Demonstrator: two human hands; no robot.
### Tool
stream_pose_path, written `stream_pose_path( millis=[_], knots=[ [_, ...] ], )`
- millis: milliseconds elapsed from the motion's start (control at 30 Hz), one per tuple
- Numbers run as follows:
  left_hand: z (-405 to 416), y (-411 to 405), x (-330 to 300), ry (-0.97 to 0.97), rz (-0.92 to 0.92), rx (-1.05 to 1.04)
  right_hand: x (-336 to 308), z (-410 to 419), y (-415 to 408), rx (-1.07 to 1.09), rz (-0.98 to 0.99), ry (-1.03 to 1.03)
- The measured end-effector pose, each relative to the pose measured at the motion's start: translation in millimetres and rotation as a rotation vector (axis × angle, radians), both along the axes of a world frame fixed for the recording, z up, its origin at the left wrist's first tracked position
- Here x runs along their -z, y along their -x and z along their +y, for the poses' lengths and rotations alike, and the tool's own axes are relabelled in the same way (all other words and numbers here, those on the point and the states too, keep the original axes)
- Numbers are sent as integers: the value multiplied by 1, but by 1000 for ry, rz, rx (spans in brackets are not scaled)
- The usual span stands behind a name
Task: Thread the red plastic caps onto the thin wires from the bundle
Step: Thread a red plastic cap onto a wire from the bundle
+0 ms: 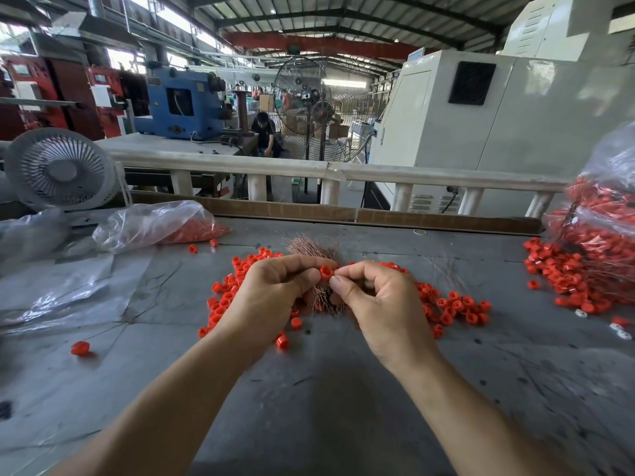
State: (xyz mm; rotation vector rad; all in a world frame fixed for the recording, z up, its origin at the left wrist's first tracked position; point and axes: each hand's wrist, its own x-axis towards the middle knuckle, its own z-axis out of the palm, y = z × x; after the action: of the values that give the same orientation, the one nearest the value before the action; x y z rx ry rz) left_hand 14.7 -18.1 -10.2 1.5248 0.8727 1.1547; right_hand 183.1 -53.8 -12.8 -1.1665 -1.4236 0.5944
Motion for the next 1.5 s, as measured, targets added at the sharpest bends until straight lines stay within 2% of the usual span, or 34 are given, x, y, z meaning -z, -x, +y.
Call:
stream_pose_path(
  millis=[467,767,1167,1500],
  knots=[
    [-8,-3,-5,-67,42,-41,-1,-1,1,-13,78,35],
    [-9,-4,-6,9,12,-34,3,3,0,-20,41,39],
    [-10,-3,-8,17,-11,-31,2,1,1,-66,118,69],
    [-6,-7,-2,-11,-135,-34,2,0,1,-30,74,9]
  ],
)
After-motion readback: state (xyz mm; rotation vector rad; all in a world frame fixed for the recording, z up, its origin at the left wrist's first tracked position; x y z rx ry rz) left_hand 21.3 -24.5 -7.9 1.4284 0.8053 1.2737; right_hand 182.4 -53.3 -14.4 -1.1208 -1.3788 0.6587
